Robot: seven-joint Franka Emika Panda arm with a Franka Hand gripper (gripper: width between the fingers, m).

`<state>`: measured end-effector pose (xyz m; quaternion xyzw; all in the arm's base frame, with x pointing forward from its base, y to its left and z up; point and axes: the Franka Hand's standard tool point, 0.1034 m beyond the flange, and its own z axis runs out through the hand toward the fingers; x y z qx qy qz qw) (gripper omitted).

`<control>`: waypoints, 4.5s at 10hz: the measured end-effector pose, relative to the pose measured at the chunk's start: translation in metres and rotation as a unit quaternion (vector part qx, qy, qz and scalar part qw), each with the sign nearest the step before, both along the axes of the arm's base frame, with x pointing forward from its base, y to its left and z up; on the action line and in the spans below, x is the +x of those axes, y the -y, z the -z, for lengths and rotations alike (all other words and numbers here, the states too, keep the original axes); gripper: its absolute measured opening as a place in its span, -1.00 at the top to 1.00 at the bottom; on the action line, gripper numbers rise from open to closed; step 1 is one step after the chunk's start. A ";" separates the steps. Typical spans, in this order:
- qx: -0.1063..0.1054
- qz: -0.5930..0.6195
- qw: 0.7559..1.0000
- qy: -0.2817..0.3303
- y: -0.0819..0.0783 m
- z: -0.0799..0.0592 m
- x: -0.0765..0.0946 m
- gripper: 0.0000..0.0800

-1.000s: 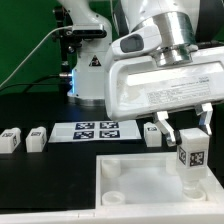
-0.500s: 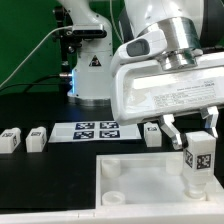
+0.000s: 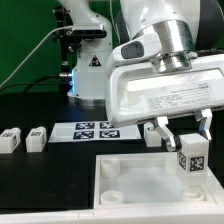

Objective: Assemble one leg

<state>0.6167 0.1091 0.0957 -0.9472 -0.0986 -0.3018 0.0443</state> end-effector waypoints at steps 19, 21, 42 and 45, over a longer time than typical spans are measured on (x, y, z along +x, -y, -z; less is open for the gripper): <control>-0.002 -0.005 1.000 -0.010 0.002 0.017 -0.005 -0.35; -0.002 -0.005 1.000 -0.010 0.002 0.017 -0.005 -0.57; -0.034 -0.046 0.939 -0.340 -0.002 0.001 -0.020 -0.62; -0.035 -0.044 0.938 -0.342 0.000 0.004 -0.018 -0.62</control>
Offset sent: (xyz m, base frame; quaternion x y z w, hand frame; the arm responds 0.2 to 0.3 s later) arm 0.0074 -0.0012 -0.0265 -0.0001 -0.0056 -0.0025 1.0000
